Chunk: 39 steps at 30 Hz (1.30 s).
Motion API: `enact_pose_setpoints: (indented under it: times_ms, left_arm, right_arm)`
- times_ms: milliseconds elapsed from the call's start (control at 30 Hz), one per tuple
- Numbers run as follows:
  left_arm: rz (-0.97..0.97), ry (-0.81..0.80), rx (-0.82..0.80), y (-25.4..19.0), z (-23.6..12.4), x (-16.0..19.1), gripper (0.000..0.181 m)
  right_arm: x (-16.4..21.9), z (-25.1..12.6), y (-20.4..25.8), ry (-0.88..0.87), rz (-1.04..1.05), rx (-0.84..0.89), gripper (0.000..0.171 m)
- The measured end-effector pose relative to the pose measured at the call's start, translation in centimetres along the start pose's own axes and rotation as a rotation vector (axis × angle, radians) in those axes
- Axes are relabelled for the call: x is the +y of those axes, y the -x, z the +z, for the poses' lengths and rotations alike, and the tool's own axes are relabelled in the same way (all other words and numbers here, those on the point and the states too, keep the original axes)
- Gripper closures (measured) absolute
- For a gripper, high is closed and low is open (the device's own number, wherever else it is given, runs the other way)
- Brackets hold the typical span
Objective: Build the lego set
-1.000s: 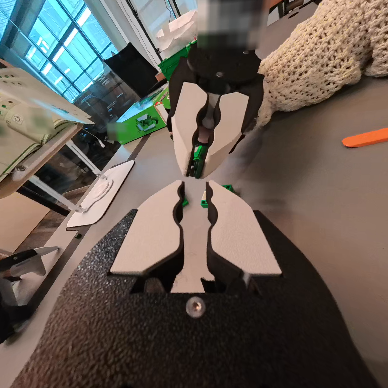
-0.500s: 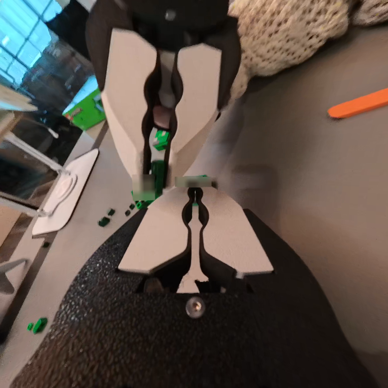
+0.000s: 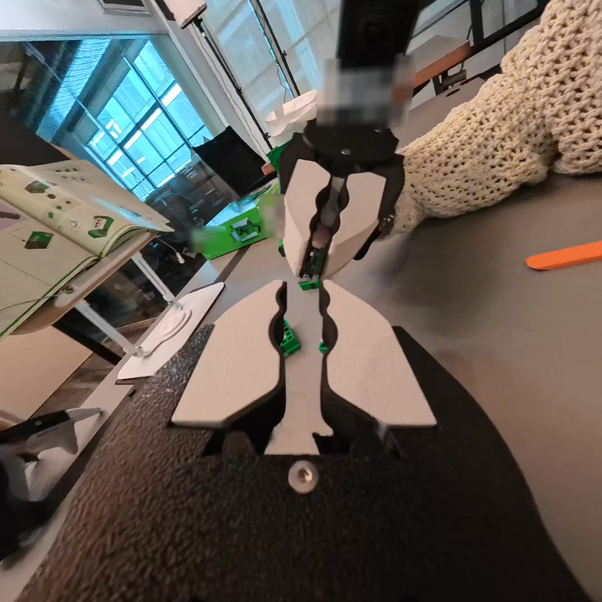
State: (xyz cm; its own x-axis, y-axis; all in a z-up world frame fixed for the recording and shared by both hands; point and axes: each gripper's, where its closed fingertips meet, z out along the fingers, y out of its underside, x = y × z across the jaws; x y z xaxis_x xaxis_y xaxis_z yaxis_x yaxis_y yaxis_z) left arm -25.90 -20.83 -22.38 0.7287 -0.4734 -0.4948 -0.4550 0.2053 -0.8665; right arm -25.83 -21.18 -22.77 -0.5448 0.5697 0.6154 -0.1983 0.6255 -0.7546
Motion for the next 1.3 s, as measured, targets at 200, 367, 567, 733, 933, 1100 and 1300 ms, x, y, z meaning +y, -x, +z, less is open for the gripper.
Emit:
enact_pose_setpoints:
  times_ms: [200, 367, 567, 733, 933, 1100, 1300]
  left_arm:
    - [0.029, -0.014, 0.027, -0.8, 0.3, -0.5, 0.167]
    - [0.027, -0.011, 0.044, -1.1, 0.4, -0.5, 0.173]
    - [0.018, -0.008, 0.06, -1.3, 0.4, -0.4, 0.172]
    - [0.034, 0.016, 0.074, -1.6, 0.5, -0.1, 0.171]
    - [0.018, 0.001, 0.107, -2.1, 0.6, -0.2, 0.167]
    - [0.004, -0.039, 0.116, -2.1, 0.4, -0.9, 0.164]
    - [0.011, -0.03, 0.112, -2.2, 0.5, -0.8, 0.17]
  right_arm:
    - [-0.1, -0.1, 0.2, -0.024, 0.043, -0.035, 0.162]
    - [0.0, 0.1, 0.6, -0.025, 0.046, -0.053, 0.162]
    - [-0.2, -0.1, 0.8, -0.036, 0.034, -0.068, 0.162]
    - [-0.5, -0.1, 1.0, -0.059, 0.044, -0.094, 0.162]
    - [-0.6, -0.3, 1.1, -0.078, 0.082, -0.131, 0.162]
    - [-0.4, -0.4, 1.1, -0.073, 0.105, -0.145, 0.162]
    - [-0.4, -0.3, 1.4, -0.075, 0.103, -0.157, 0.162]
